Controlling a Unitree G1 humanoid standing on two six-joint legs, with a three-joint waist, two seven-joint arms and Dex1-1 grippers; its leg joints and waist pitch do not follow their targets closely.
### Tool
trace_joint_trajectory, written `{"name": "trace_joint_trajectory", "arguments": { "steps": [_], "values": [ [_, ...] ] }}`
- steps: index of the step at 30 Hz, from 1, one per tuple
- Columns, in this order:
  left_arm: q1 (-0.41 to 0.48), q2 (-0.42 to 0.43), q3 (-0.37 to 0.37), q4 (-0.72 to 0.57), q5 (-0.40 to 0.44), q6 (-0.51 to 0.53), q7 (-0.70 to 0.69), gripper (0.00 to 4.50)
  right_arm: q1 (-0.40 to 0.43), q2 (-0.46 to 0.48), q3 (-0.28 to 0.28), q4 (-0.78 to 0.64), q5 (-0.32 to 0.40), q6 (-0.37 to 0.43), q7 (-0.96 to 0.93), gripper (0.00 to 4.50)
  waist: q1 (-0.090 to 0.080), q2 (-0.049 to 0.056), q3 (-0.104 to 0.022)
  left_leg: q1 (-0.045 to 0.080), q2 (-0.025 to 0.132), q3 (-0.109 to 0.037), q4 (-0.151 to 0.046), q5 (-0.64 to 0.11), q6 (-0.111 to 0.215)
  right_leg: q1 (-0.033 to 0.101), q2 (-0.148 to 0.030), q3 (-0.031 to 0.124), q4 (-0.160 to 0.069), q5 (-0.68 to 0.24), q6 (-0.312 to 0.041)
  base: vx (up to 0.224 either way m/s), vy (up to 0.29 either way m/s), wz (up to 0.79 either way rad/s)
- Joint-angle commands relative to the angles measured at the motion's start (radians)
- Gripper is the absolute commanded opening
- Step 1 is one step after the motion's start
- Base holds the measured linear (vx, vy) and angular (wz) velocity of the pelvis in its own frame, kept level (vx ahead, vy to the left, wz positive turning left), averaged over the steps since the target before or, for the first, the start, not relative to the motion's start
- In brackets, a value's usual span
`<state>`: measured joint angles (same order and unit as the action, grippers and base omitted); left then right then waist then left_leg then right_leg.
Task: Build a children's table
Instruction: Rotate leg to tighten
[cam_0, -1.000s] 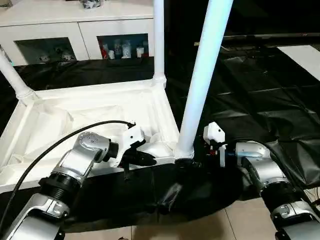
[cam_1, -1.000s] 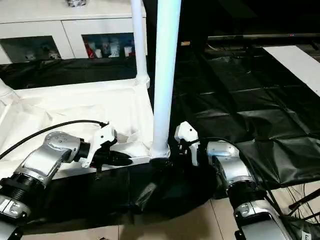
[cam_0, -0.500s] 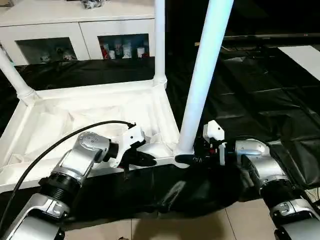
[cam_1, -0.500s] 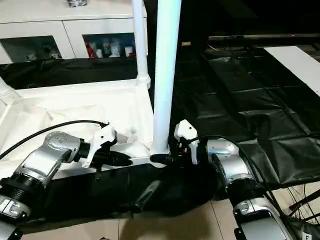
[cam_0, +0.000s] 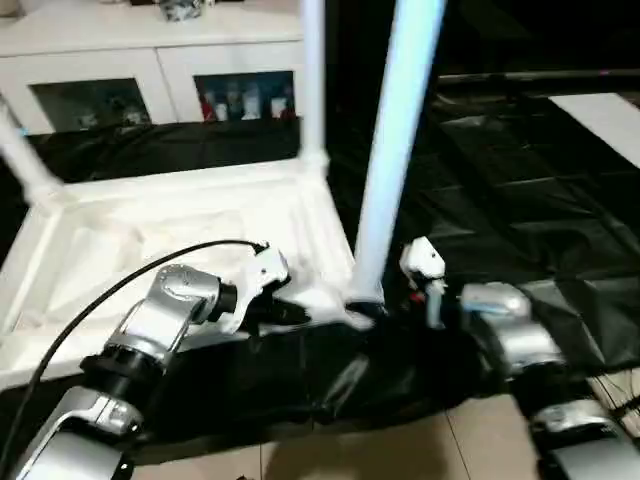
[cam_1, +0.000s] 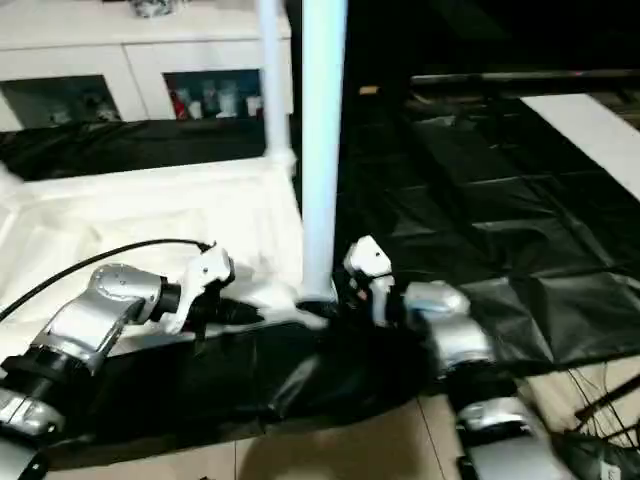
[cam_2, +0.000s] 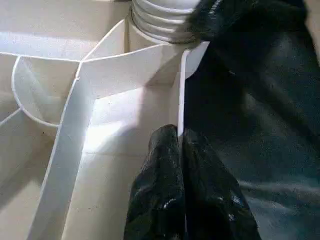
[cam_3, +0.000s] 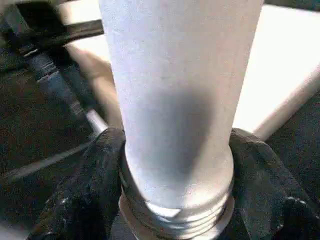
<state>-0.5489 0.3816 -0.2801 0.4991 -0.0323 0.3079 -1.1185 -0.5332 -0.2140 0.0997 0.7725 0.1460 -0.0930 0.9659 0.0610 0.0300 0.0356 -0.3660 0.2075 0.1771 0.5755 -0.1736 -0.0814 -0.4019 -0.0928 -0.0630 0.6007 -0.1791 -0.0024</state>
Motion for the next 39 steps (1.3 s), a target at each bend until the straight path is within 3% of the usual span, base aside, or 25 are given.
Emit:
{"name": "trace_joint_trajectory", "arguments": {
  "steps": [1, 3, 4, 6, 7, 9, 12, 14, 17, 20, 23, 26, 31, 35, 39],
  "values": [
    [0.000, -0.055, -0.022, 0.052, 0.027, 0.047, 0.089, 0.00, -0.001, 0.078, -0.037, 0.058, -0.007, 0.027, -0.212, 2.69, 0.002, -0.003, -0.050, 0.008, 0.015, -0.002, -0.072, -0.278, 0.023, 0.047, -0.042, 0.032, -0.074, -0.274, -0.227, 0.000, 0.000, 0.00],
    [-0.005, -0.070, -0.021, 0.065, 0.037, 0.045, 0.121, 0.00, -0.002, 0.101, -0.045, 0.071, -0.010, 0.026, -0.264, 2.69, -0.007, -0.001, -0.048, 0.007, 0.014, -0.006, -0.077, -0.309, 0.004, 0.045, -0.044, 0.031, -0.080, -0.334, -0.202, 0.000, 0.000, 0.00],
    [-0.021, -0.105, -0.010, 0.095, 0.044, 0.059, 0.187, 0.00, -0.014, 0.145, -0.059, 0.107, -0.023, 0.012, -0.389, 2.69, -0.010, 0.001, -0.046, 0.010, 0.013, -0.005, -0.077, -0.333, -0.001, 0.040, -0.042, 0.030, -0.085, -0.367, -0.191, 0.000, 0.000, 0.00],
    [-0.026, -0.114, -0.007, 0.103, 0.047, 0.058, 0.203, 0.00, -0.020, 0.153, -0.063, 0.118, -0.028, 0.009, -0.419, 2.69, -0.011, 0.000, -0.047, 0.016, 0.012, -0.006, -0.076, -0.358, -0.005, 0.039, -0.043, 0.032, -0.089, -0.382, -0.185, 0.000, 0.000, 0.00],
    [-0.061, -0.176, 0.011, 0.157, 0.062, 0.062, 0.316, 0.00, -0.070, 0.205, -0.085, 0.204, -0.059, -0.012, -0.631, 2.69, -0.015, 0.004, -0.045, 0.011, 0.012, -0.006, -0.078, -0.357, -0.011, 0.036, -0.042, 0.033, -0.088, -0.370, -0.185, 0.000, 0.000, 0.00],
    [-0.069, -0.190, 0.016, 0.169, 0.066, 0.065, 0.344, 0.00, -0.081, 0.217, -0.091, 0.221, -0.065, -0.017, -0.676, 2.69, -0.017, 0.002, -0.043, 0.020, 0.008, -0.008, -0.078, -0.398, -0.021, 0.033, -0.042, 0.029, -0.096, -0.436, -0.169, 0.000, 0.000, 0.00],
    [-0.100, -0.256, 0.029, 0.216, 0.081, 0.068, 0.450, 0.00, -0.131, 0.278, -0.147, 0.292, -0.047, -0.014, -0.849, 2.69, -0.020, 0.003, -0.045, 0.020, 0.008, -0.011, -0.080, -0.406, -0.019, 0.030, -0.042, 0.028, -0.100, -0.444, -0.153, 0.000, 0.000, 0.00],
    [-0.104, -0.267, 0.024, 0.220, 0.087, 0.064, 0.463, 0.00, -0.136, 0.290, -0.135, 0.301, -0.058, -0.016, -0.854, 2.69, -0.016, -0.001, -0.044, 0.019, 0.008, -0.009, -0.081, -0.420, -0.006, 0.029, -0.041, 0.028, -0.102, -0.432, -0.145, 0.000, 0.000, 0.00],
    [-0.102, -0.281, 0.017, 0.217, 0.088, 0.060, 0.462, 0.00, -0.130, 0.318, -0.112, 0.291, -0.067, -0.035, -0.799, 2.69, -0.014, -0.003, -0.045, 0.013, 0.008, -0.008, -0.082, -0.410, 0.005, 0.032, -0.041, 0.029, -0.101, -0.416, -0.144, 0.000, 0.000, 0.00],
    [-0.097, -0.278, 0.013, 0.211, 0.087, 0.052, 0.444, 0.00, -0.133, 0.320, -0.125, 0.291, -0.056, -0.060, -0.790, 3.38, -0.013, -0.003, -0.044, 0.014, 0.008, -0.008, -0.082, -0.414, 0.007, 0.031, -0.042, 0.029, -0.102, -0.427, -0.144, 0.000, 0.000, 0.00],
    [-0.092, -0.270, 0.012, 0.214, 0.090, 0.035, 0.423, 0.00, -0.146, 0.310, -0.134, 0.302, -0.066, -0.104, -0.805, 3.53, -0.013, -0.003, -0.043, 0.014, 0.008, -0.010, -0.084, -0.424, 0.008, 0.028, -0.044, 0.028, -0.107, -0.460, -0.134, 0.000, 0.000, 0.00],
    [-0.079, -0.243, 0.009, 0.192, 0.087, 0.025, 0.384, 0.00, -0.155, 0.283, -0.147, 0.288, -0.055, -0.128, -0.767, 3.81, -0.013, -0.004, -0.045, 0.011, 0.009, -0.010, -0.084, -0.414, 0.010, 0.029, -0.043, 0.029, -0.104, -0.437, -0.139, 0.000, 0.000, 0.00],
    [-0.051, -0.178, -0.001, 0.143, 0.081, 0.010, 0.305, 0.00, -0.136, 0.175, -0.093, 0.208, -0.084, -0.101, -0.581, 3.81, -0.008, -0.007, -0.049, 0.000, 0.011, -0.003, -0.079, -0.326, 0.040, 0.039, -0.041, 0.031, -0.088, -0.300, -0.186, 0.000, 0.000, 0.00],
    [-0.035, -0.136, 0.001, 0.119, 0.068, 0.006, 0.241, 0.00, -0.110, 0.092, -0.055, 0.157, -0.094, -0.114, -0.408, 3.81, 0.002, -0.004, -0.054, 0.001, 0.013, 0.001, -0.072, -0.258, 0.061, 0.044, -0.043, 0.032, -0.081, -0.230, -0.207, 0.000, 0.000, 0.00],
    [-0.007, -0.078, -0.014, 0.074, 0.042, -0.015, 0.112, 0.00, -0.057, 0.012, -0.010, 0.063, -0.047, -0.096, -0.119, 3.81, 0.004, -0.005, -0.059, -0.006, 0.014, 0.000, -0.065, -0.203, 0.095, 0.058, -0.038, 0.028, -0.066, -0.102, -0.242, 0.000, 0.000, 0.00]
  ]
}}
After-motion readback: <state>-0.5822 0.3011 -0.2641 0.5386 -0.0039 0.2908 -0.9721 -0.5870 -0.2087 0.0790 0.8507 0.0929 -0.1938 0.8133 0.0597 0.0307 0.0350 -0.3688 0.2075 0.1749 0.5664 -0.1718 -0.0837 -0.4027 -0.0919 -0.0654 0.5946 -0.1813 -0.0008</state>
